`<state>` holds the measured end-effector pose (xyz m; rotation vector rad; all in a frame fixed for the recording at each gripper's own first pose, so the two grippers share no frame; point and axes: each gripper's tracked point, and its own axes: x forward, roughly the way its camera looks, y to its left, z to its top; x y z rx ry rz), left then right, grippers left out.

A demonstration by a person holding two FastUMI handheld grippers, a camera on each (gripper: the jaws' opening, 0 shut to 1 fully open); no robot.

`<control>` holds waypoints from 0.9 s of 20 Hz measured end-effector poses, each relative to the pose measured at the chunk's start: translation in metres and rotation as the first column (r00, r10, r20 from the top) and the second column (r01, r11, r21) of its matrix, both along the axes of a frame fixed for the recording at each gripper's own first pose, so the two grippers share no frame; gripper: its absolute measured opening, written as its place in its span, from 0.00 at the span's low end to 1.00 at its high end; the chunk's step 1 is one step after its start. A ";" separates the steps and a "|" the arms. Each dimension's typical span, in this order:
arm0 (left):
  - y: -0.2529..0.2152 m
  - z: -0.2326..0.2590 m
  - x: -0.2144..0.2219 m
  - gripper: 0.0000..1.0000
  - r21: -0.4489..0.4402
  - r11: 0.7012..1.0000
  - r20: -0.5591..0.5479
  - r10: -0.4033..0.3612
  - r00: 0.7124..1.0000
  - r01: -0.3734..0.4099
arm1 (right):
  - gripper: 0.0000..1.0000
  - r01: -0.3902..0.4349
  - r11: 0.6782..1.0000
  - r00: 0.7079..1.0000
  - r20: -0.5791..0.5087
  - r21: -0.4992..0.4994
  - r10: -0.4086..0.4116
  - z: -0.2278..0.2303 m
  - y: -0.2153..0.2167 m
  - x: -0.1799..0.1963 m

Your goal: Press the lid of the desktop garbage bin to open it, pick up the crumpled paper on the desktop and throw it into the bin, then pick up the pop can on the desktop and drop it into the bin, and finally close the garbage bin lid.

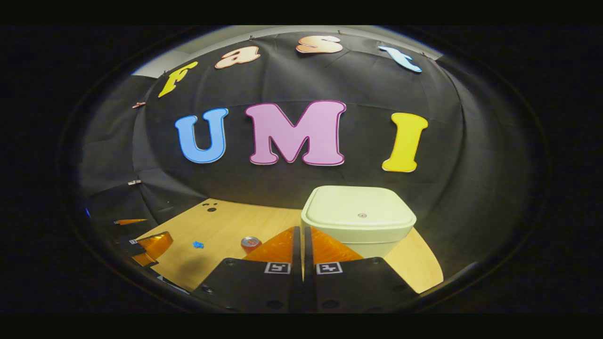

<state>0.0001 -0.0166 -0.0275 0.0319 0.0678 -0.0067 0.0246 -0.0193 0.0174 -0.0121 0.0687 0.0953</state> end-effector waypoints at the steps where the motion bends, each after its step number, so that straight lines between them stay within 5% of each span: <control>1: 0.001 -0.001 0.000 0.96 0.001 1.000 -0.002 0.002 1.000 -0.002 | 0.02 0.001 1.000 1.000 -0.002 0.006 -0.001 0.002 -0.003 0.003; 18: 0.024 -0.012 0.003 0.96 0.002 0.996 -0.039 0.088 0.995 -0.088 | 0.05 0.159 0.987 0.984 -0.078 -0.032 -0.161 -0.004 -0.078 0.083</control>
